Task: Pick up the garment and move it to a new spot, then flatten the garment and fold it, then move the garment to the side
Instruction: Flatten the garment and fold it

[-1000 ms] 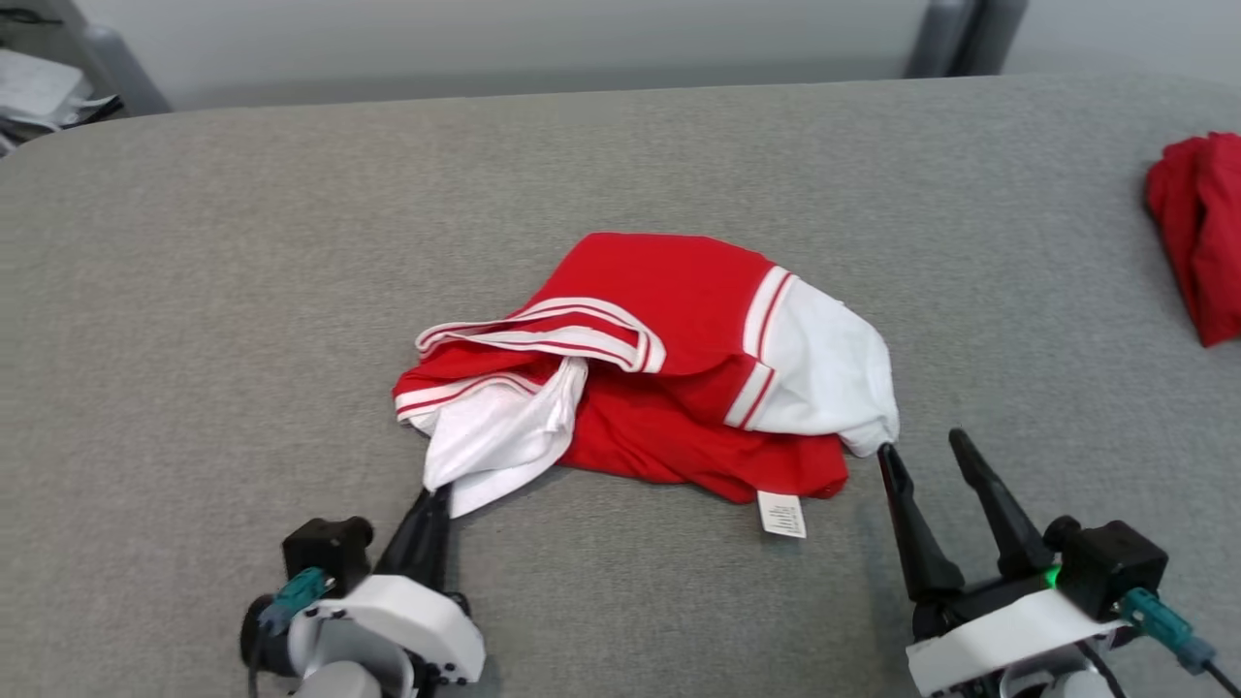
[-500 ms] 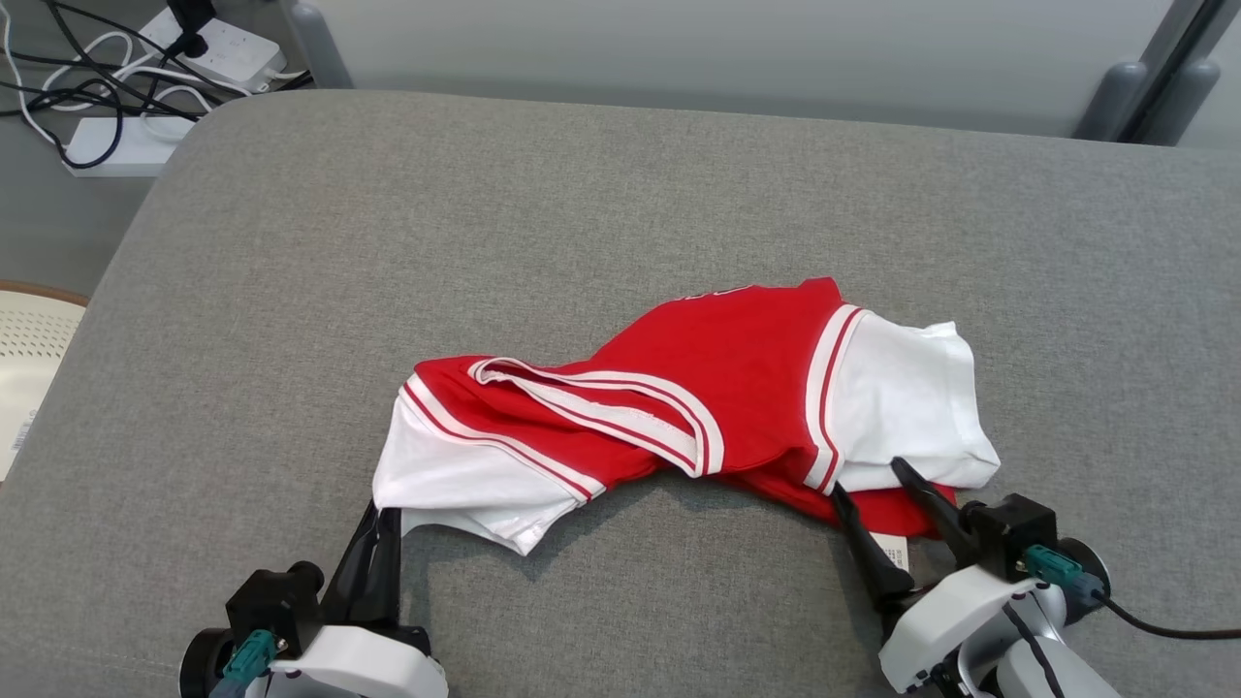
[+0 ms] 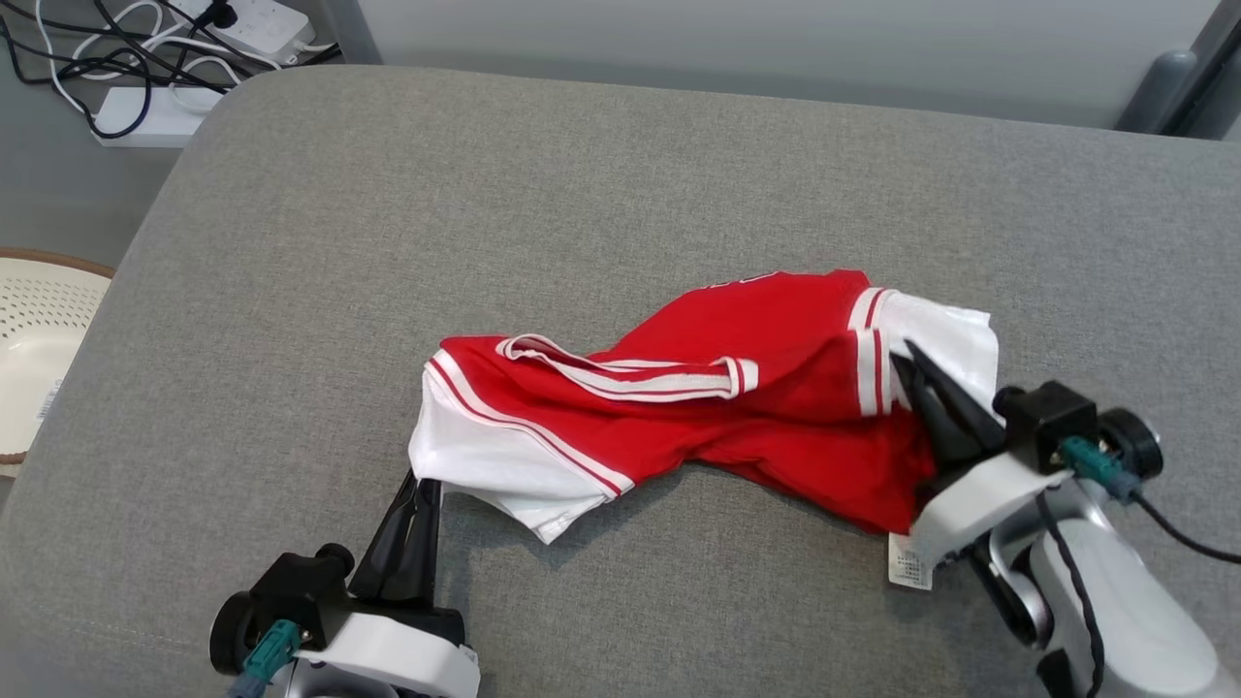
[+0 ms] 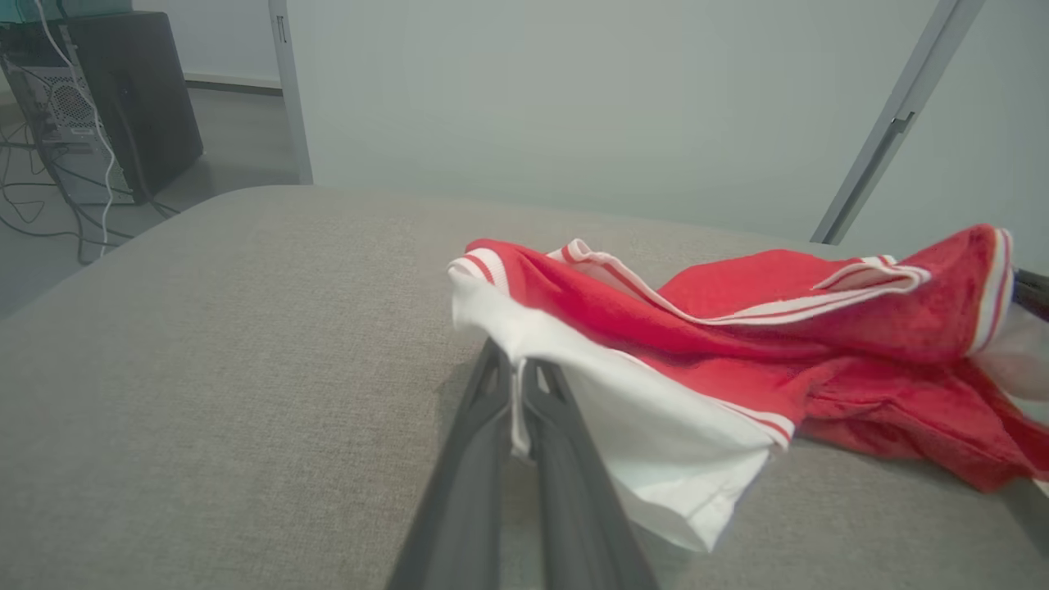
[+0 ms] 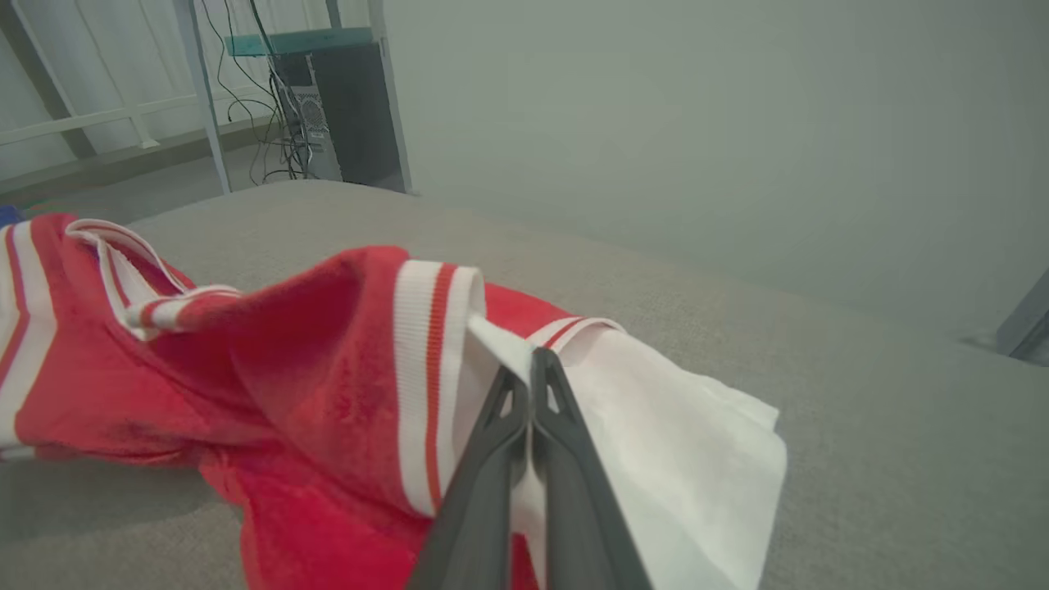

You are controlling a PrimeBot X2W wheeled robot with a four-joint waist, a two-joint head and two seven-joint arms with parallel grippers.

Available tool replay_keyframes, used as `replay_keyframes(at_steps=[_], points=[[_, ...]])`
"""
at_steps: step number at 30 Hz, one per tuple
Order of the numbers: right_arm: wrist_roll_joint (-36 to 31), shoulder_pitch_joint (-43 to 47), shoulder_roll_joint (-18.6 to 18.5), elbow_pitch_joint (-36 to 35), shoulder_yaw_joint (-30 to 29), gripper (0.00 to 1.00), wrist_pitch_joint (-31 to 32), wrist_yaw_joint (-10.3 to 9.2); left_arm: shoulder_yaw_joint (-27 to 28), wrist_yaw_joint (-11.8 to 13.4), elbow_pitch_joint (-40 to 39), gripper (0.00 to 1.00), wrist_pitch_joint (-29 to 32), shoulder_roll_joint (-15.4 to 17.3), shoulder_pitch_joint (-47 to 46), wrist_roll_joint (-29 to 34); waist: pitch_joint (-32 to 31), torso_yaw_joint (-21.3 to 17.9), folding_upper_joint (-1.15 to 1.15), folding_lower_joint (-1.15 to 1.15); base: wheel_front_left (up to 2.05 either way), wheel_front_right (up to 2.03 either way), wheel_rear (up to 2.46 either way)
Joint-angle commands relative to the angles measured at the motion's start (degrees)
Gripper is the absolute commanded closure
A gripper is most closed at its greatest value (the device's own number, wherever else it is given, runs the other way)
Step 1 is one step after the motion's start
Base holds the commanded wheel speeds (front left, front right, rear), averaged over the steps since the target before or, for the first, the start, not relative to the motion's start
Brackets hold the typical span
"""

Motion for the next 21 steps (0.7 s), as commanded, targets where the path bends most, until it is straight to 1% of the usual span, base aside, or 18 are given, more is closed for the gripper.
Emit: replay_keyframes(at_steps=[1,3,4,7,10,11,12,13,16,19,21], points=[[-1.8,-3.3,0.3,-3.1,-0.8,1.00,-0.4,-0.01,2.1,-0.5,-2.2,1.00,-0.3,0.3,-1.6,0.7,0.0,0.2,0.00,0.00,0.00,0.00,0.00],[-3.8,-7.3,1.1,-4.0,-2.2,1.00,-0.4,-0.01,2.0,-1.1,-2.9,1.00,-0.3,0.0,-1.9,1.1,0.2,0.7,0.00,0.00,0.00,0.00,0.00],[-3.8,-7.3,1.1,-4.0,-2.2,1.00,-0.4,-0.01,2.0,-1.1,-2.9,1.00,-0.3,0.0,-1.9,1.1,0.2,0.7,0.00,0.00,0.00,0.00,0.00],[-6.2,-15.5,4.1,-5.4,-3.0,1.00,-0.4,-0.01,1.6,-1.8,-3.8,1.00,-0.3,-0.5,-2.6,1.7,1.0,1.6,0.00,0.00,0.00,0.00,0.00],[-6.8,-22.9,6.6,-5.1,-2.2,1.00,-0.4,-0.01,1.1,-2.6,-4.4,1.00,-0.3,-0.9,-3.6,2.1,2.0,2.6,0.00,0.00,0.00,0.00,0.00],[-6.9,-24.3,7.1,-4.0,-2.5,0.95,-0.4,-0.01,1.0,-2.8,-4.3,1.00,-0.3,-1.1,-4.0,2.2,2.2,2.9,0.00,0.00,0.00,0.00,0.00],[-7.2,-25.3,7.5,-1.9,-2.9,0.11,-0.4,-0.01,0.7,-3.1,-4.2,1.00,-0.3,-1.2,-4.3,2.3,2.2,3.2,0.00,0.00,0.00,0.00,0.00],[-7.6,-26.1,7.7,-0.1,-3.6,0.00,-0.4,-0.01,0.5,-3.2,-4.1,1.00,-0.3,-1.3,-4.6,2.4,2.2,3.3,0.00,0.00,0.00,0.00,0.00],[-8.3,-26.4,8.1,2.0,-4.2,0.00,-0.4,-0.01,0.5,-3.3,-4.3,1.00,-0.3,-1.5,-4.8,2.4,2.3,3.4,0.00,0.00,0.00,0.00,0.00],[-6.1,-23.4,8.2,4.1,-3.4,0.00,-0.4,-0.01,1.0,-3.2,-4.4,1.00,-0.3,-1.6,-4.3,2.2,2.4,2.2,0.00,0.00,0.00,0.00,0.00],[-4.5,-21.1,8.2,5.3,-4.2,0.00,-0.4,-0.01,1.5,-3.1,-4.4,1.00,-0.3,-1.7,-3.9,2.2,2.5,1.1,0.00,0.00,0.00,0.00,0.00]])
